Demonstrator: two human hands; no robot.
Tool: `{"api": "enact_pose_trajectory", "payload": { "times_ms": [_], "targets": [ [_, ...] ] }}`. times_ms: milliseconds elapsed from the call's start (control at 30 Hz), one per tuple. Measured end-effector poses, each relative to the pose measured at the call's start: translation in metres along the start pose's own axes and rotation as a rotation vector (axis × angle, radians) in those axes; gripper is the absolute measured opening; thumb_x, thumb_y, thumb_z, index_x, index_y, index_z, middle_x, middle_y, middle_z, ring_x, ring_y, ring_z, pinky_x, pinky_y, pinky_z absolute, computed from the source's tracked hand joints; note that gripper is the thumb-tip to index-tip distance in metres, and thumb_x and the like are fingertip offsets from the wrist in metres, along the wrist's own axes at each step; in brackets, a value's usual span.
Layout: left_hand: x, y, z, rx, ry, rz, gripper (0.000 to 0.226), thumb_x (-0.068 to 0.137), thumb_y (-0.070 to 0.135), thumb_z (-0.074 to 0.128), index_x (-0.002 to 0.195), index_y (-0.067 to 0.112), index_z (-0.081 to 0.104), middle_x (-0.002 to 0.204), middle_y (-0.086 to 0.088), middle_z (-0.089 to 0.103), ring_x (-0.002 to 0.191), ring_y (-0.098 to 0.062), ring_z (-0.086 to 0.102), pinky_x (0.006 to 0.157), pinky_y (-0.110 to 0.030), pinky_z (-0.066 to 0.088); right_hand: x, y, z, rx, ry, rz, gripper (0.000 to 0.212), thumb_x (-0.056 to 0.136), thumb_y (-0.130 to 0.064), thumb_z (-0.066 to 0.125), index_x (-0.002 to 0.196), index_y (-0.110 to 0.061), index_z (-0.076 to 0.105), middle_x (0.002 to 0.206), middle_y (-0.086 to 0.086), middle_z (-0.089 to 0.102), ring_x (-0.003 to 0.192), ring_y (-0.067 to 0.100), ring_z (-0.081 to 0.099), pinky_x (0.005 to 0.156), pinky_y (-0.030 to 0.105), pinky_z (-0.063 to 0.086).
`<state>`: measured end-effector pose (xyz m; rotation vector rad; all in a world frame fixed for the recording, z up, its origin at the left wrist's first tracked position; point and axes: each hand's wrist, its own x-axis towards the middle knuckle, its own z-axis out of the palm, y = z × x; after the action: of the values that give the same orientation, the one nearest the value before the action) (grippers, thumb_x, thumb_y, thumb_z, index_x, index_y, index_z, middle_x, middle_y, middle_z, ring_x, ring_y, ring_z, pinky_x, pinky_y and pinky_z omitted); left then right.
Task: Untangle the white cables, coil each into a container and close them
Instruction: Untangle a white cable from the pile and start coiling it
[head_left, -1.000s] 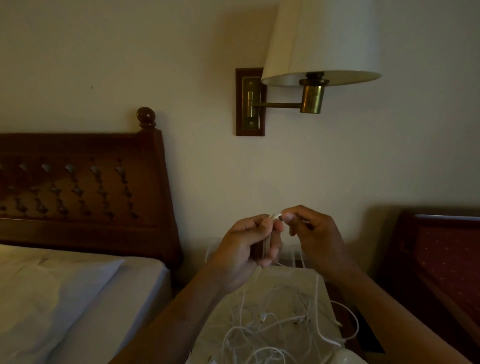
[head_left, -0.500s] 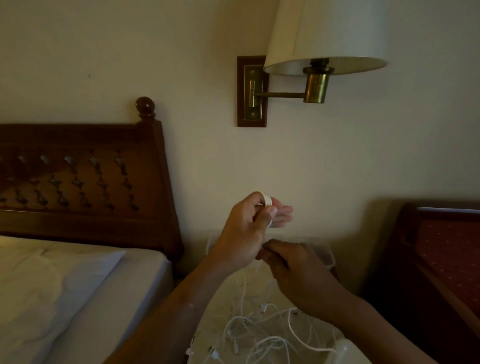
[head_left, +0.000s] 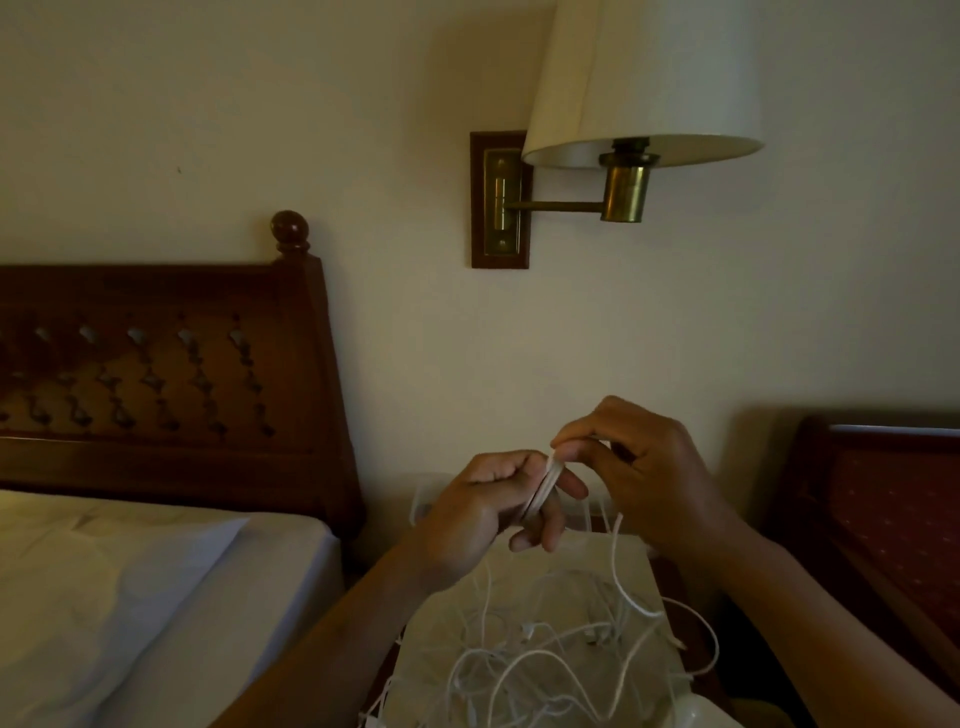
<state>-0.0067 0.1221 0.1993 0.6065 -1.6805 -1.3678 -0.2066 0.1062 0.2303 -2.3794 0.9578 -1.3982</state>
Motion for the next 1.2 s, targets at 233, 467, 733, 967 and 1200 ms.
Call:
{"api": "enact_pose_trajectory", "payload": {
  "times_ms": [233,467,733,967,1200],
  "targets": [
    [-0.007,0.012,0.016,-0.311,-0.029,0.08,0.034,0.109,0.021,0.044,0.111,-0.004,0.066,0.069,-0.015,0.055,0.051,-0.017,0.048,0.057,-0.03,0.041,-0.003,-0.005,0.019,0.406,0.074,0.226,0.02,0.101,-0.007,0.057,0.102,-0.012,0.076,0.092,-0.001,0.073,0.087,0.012,0.07,0.073,0.024,0.054],
    [0.006,0.033,0.017,-0.216,0.153,0.257,0.022,0.104,0.013,0.052,0.113,-0.004,0.064,0.099,-0.022,0.073,0.087,-0.035,0.073,0.079,-0.039,0.06,-0.028,-0.007,0.051,0.456,-0.092,0.444,0.025,0.107,-0.016,0.048,0.098,-0.01,0.07,0.065,0.001,0.06,0.049,0.014,0.049,0.052,0.032,0.043],
    [0.026,0.026,-0.018,0.658,0.144,0.052,0.022,0.11,0.014,0.045,0.101,0.002,0.061,0.083,-0.009,0.072,0.069,-0.023,0.068,0.066,-0.035,0.054,-0.024,-0.014,0.027,0.074,-0.151,0.213,0.021,0.102,-0.022,0.059,0.09,-0.031,0.073,0.063,-0.014,0.06,0.048,0.006,0.05,0.048,0.017,0.035],
    [0.014,0.016,-0.014,0.163,0.017,-0.041,0.045,0.11,0.032,0.039,0.104,-0.003,0.066,0.066,-0.016,0.058,0.05,-0.017,0.047,0.054,-0.025,0.042,-0.003,-0.01,0.002,0.076,0.075,0.158,0.019,0.097,-0.012,0.063,0.09,-0.026,0.074,0.081,-0.012,0.069,0.073,0.012,0.064,0.062,0.024,0.052],
    [0.002,0.011,0.015,-0.369,0.02,0.079,0.035,0.109,0.026,0.042,0.103,-0.001,0.064,0.065,-0.008,0.045,0.051,-0.015,0.043,0.055,-0.029,0.038,0.0,-0.009,0.015,0.308,0.162,0.234,0.023,0.101,-0.012,0.058,0.091,-0.025,0.074,0.082,-0.009,0.071,0.071,0.006,0.063,0.059,0.013,0.046]
  ]
}}
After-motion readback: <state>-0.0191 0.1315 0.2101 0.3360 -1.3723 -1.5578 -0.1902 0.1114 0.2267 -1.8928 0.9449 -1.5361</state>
